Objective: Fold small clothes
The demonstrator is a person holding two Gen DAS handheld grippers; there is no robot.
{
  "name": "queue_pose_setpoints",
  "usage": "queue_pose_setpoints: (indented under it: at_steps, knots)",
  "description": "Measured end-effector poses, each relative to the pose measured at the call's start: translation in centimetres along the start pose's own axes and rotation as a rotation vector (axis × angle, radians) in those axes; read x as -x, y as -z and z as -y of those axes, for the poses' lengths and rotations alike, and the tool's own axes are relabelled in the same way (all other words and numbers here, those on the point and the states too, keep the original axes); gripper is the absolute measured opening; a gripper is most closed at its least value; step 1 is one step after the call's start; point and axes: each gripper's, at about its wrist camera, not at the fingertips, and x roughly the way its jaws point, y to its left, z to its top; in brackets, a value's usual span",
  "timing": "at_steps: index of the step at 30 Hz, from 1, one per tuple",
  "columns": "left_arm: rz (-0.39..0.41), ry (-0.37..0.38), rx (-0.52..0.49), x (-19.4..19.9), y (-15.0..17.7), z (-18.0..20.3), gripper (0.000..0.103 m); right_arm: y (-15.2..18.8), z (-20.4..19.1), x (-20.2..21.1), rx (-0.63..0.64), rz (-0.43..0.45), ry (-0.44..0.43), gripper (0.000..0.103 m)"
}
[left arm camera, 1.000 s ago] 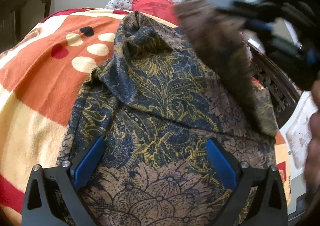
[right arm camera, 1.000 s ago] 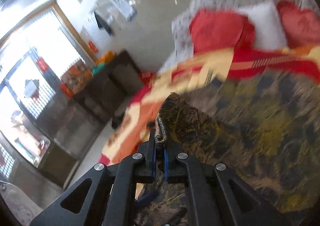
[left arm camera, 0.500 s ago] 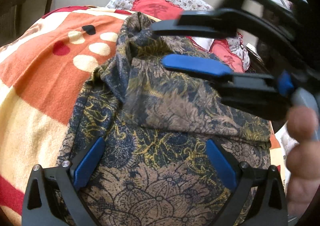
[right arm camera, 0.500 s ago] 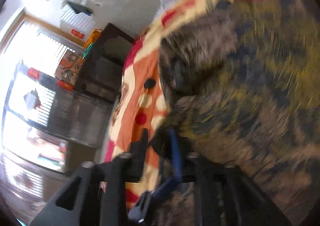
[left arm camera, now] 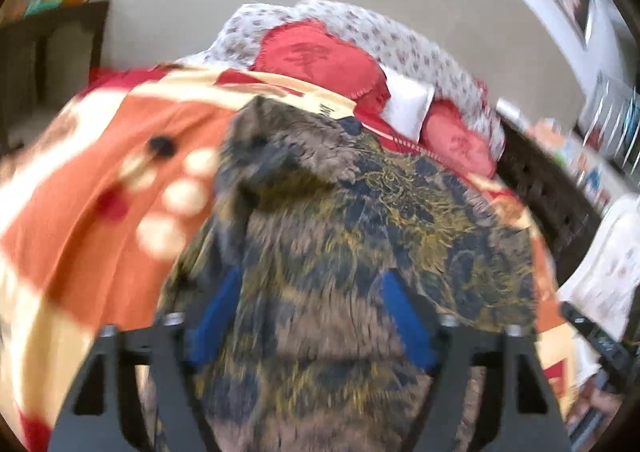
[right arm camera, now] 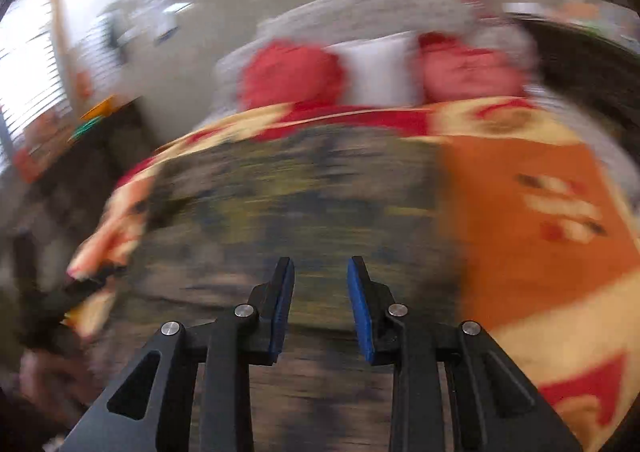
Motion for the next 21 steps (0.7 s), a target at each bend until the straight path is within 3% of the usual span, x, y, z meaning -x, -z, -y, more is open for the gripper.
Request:
queue_pose_setpoints:
  at_steps: [2,4,5,7,11,13,17,21]
  knots:
    - [-0.045,-0.038,-0.034,-2.6,-0.8,0.5,0.053,-0.2,2.6,-0.1,-0.059,0.003,0.039,0.040]
    - [-0.103,-0.106,-0.061,-5.4,-0.6,0.3,0.048,-0.8,3.3,-0.5,-0.065,-0.007,0.048,0.035]
    - [-0.135,-0.144,-0.085,-6.5,-0.1,0.0,0.040,-1.1,3.4,-1.0,-0.055,-0.027,0.062,0.032]
    - [-0.108,-0.161,-0.133,-6.7,0.7,-0.2,0.037,-1.9,3.1,-1.8,-0.022,-0.053,0.097,0.022]
    - [-0.086,-0.226,-0.109,-6.2,1.1,-1.4,0.020,-2.7,2.4,-2.8,0.038,-0.050,0.052,0.020]
    - [-0.081,-0.237,-0.070,-5.7,1.2,-2.3,0.018,-2.8,1.9,-4.2,0.049,-0.071,0.028,0.020]
    - [-0.074,-0.277,-0.103,-5.5,1.7,-1.7,0.019,-0.9,3.7,-8.3,-0.005,-0.224,0.048,0.020]
    - [-0.072,-0.274,-0.099,-5.4,1.6,-2.0,0.019,-0.5,6.6,-7.1,-0.147,-0.253,0.014,0.026]
